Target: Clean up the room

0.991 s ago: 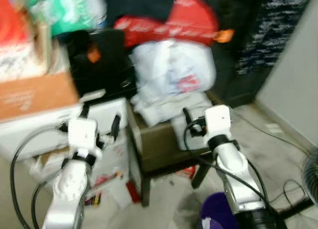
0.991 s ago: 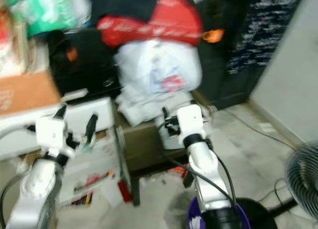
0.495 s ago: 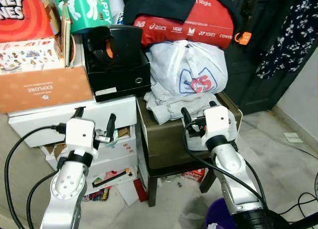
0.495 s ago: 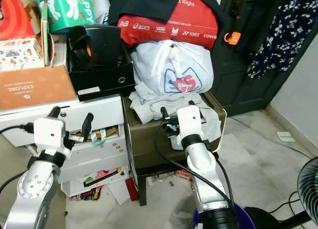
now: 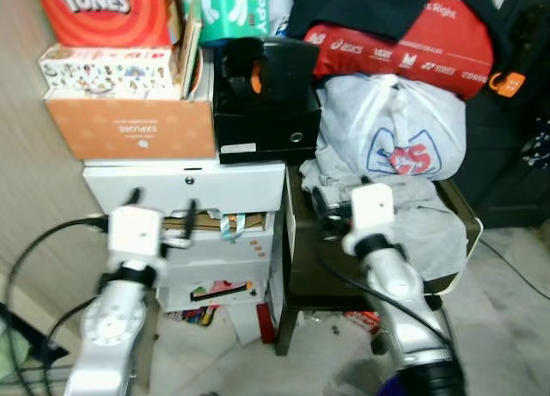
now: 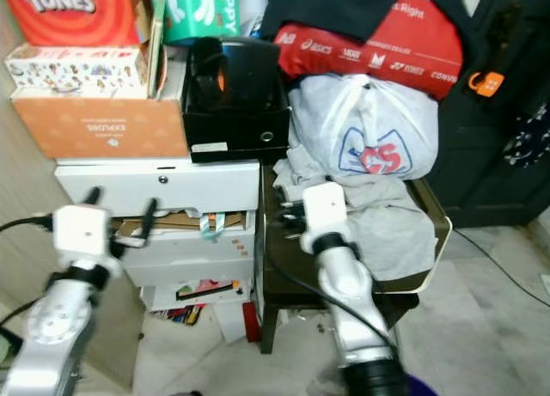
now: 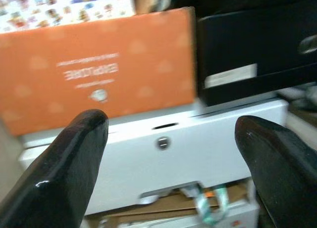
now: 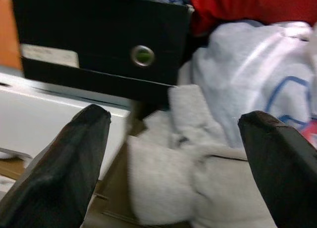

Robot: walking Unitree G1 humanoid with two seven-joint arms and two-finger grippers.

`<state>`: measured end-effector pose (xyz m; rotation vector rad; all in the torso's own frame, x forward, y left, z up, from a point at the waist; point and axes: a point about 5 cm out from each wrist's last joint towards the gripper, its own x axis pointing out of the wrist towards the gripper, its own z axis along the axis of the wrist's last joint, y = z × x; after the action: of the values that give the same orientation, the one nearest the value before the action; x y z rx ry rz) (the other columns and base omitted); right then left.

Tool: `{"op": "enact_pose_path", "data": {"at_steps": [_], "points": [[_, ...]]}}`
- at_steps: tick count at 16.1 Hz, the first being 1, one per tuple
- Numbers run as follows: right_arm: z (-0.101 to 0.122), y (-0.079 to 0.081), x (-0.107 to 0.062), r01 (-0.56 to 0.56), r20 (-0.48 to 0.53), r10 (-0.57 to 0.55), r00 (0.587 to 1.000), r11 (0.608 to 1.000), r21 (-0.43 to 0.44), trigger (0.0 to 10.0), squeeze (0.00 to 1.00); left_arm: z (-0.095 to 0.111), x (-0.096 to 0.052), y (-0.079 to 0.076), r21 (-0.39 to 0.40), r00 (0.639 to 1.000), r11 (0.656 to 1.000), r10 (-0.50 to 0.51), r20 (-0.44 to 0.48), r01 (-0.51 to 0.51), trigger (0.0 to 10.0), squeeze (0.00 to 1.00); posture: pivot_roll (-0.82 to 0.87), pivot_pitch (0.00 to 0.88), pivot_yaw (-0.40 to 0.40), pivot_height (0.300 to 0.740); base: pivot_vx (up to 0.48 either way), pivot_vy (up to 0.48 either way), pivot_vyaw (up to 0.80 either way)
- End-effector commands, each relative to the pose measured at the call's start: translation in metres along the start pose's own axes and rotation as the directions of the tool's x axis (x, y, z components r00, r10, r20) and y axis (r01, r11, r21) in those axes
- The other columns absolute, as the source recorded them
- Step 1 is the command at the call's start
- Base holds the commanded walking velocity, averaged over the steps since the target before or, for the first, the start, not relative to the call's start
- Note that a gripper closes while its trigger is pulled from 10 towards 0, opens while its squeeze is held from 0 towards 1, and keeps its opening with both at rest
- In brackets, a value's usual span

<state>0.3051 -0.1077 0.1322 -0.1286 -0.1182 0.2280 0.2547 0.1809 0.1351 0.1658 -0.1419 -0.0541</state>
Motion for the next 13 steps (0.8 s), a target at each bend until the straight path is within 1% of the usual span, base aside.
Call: {"op": "enact_pose_path", "data": {"at_steps": [1,2,4,6,8,9,10,11,12,13], "points": [[0.001,-0.007,-0.001,0.013,0.002,-0.013,1.0,1.0,-0.009,10.0,0.0,0.004,0.002,-0.006,-0.014,1.0,1.0,-0.025,0.011,0.026,10.0,0.0,0.0,0.047,-0.054,0.74,0.0,0.0,0.0],[0.001,-0.007,-0.001,0.013,0.001,-0.013,1.0,1.0,-0.008,10.0,0.0,0.003,0.002,-0.007,-0.022,0.999,0.999,-0.033,0.01,0.034,10.0,0.0,-0.01,0.046,-0.053,0.74,0.0,0.0,0.45],[0.001,-0.007,0.0,0.01,-0.002,-0.01,1.0,1.0,-0.007,10.0,0.0,0.004,0.004,-0.011,-0.033,0.999,0.999,-0.039,0.016,0.039,10.0,0.0,-0.02,0.046,-0.054,0.74,0.0,0.0,0.0],[0.005,-0.008,0.002,0.01,0.009,-0.01,1.0,1.0,-0.016,10.0,0.0,0.004,0.006,-0.013,-0.05,0.999,0.998,-0.042,0.017,0.043,10.0,0.0,-0.07,0.066,-0.03,0.74,0.0,0.0,0.0],[0.005,-0.01,0.0,0.034,0.011,-0.034,0.999,0.999,-0.012,10.0,0.0,0.002,0.006,-0.015,-0.06,0.998,0.996,-0.067,0.006,0.067,10.0,0.0,-0.09,0.083,-0.007,0.74,0.0,0.0,0.0],[0.003,-0.012,-0.006,0.052,0.003,-0.052,0.999,0.999,-0.011,10.0,0.0,0.003,0.008,-0.019,-0.061,0.995,0.993,-0.099,0.006,0.1,10.0,0.0,-0.1,0.089,0.011,0.74,0.0,0.0,0.0],[0.002,-0.011,-0.007,0.054,0.0,-0.054,0.999,0.998,-0.01,10.0,0.0,0.003,0.008,-0.019,-0.061,0.995,0.993,-0.103,0.006,0.104,10.0,0.0,-0.1,0.091,0.018,0.74,0.0,0.0,0.0],[0.0,-0.011,-0.011,0.063,-0.006,-0.063,0.998,0.998,-0.005,10.0,0.0,0.004,0.012,-0.019,-0.06,0.994,0.992,-0.112,0.008,0.113,10.0,0.0,-0.1,0.091,0.028,0.74,0.0,0.0,0.0],[-0.001,-0.011,-0.012,0.07,-0.008,-0.07,0.998,0.998,0.0,10.0,0.0,0.005,0.016,-0.018,-0.058,0.993,0.991,-0.116,0.013,0.117,10.0,0.0,-0.1,0.09,0.031,0.74,0.0,0.0,0.0],[0.0,-0.011,-0.011,0.07,-0.008,-0.07,0.998,0.998,0.0,10.0,0.0,0.006,0.017,-0.017,-0.057,0.993,0.992,-0.116,0.014,0.117,10.0,0.0,-0.1,0.089,0.031,0.74,0.0,0.0,0.0]]}}
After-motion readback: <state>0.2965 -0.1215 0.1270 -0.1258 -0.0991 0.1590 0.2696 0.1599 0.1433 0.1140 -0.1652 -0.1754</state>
